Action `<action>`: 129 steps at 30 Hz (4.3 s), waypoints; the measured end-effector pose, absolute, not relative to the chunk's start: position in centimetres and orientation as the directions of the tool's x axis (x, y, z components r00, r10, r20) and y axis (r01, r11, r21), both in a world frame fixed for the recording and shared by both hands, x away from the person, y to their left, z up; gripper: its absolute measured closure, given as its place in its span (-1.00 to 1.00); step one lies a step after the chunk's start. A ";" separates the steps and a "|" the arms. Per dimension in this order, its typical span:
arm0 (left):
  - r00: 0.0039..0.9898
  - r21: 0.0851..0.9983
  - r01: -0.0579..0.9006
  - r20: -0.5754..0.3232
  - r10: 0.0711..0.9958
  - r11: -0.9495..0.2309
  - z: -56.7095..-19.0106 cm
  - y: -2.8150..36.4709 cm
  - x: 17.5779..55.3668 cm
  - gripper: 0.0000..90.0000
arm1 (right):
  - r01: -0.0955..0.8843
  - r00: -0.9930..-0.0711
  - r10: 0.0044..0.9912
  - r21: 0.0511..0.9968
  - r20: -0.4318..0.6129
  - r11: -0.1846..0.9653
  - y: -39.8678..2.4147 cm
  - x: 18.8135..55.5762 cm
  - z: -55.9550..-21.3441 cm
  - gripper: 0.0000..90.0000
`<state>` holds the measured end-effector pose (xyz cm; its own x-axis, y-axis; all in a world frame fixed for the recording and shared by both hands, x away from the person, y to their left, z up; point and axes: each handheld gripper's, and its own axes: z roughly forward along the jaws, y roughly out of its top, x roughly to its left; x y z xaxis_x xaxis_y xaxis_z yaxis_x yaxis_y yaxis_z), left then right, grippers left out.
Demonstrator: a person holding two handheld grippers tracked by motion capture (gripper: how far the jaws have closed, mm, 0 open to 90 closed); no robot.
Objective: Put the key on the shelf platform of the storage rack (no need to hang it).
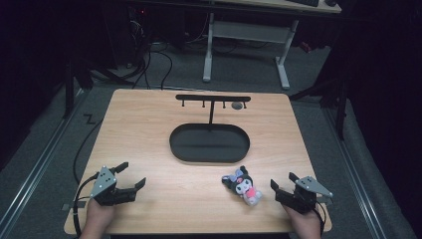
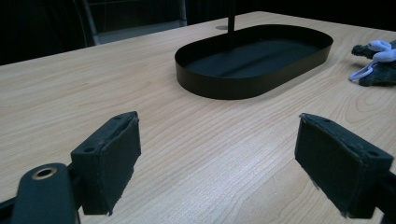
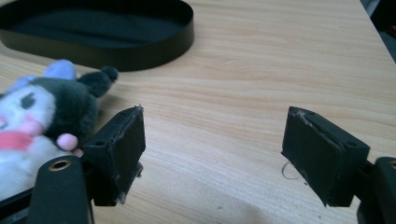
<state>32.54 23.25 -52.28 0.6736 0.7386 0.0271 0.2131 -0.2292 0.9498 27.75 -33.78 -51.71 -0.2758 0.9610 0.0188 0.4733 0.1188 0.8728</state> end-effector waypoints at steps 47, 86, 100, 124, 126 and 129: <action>0.716 0.948 0.184 0.052 0.697 -0.259 -52.0 22.6 32.6 -0.66 | 0.588 -0.282 0.959 0.788 -0.013 0.184 -32.7 27.7 -49.5 -0.69; 0.737 0.938 0.192 0.055 0.674 -0.288 -52.2 22.1 32.3 -0.66 | 0.791 -0.304 0.947 0.582 0.106 0.189 -31.9 29.2 -48.8 -0.66; 0.735 0.938 0.193 0.056 0.676 -0.287 -52.3 22.2 32.7 -0.66 | 0.825 -0.341 0.934 0.509 0.104 0.244 -31.9 30.3 -48.4 -0.67; 0.740 0.939 0.198 0.044 0.671 -0.280 -52.2 22.2 32.6 -0.66 | 0.878 -0.398 0.913 0.326 0.089 0.351 -31.4 32.2 -46.3 -0.67; 0.741 0.939 0.198 0.045 0.670 -0.281 -52.3 22.1 32.6 -0.66 | 0.876 -0.412 0.907 0.308 0.082 0.370 -31.2 32.3 -46.1 -0.67; 0.741 0.939 0.199 0.043 0.670 -0.280 -52.2 22.1 32.6 -0.66 | 0.877 -0.425 0.902 0.278 0.073 0.391 -30.9 32.4 -45.8 -0.64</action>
<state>32.56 22.10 -52.25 0.7411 0.6700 0.0429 0.1986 -0.2798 0.9393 32.43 -30.94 -45.81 -0.4250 0.9023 0.0728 0.8774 0.3908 0.2784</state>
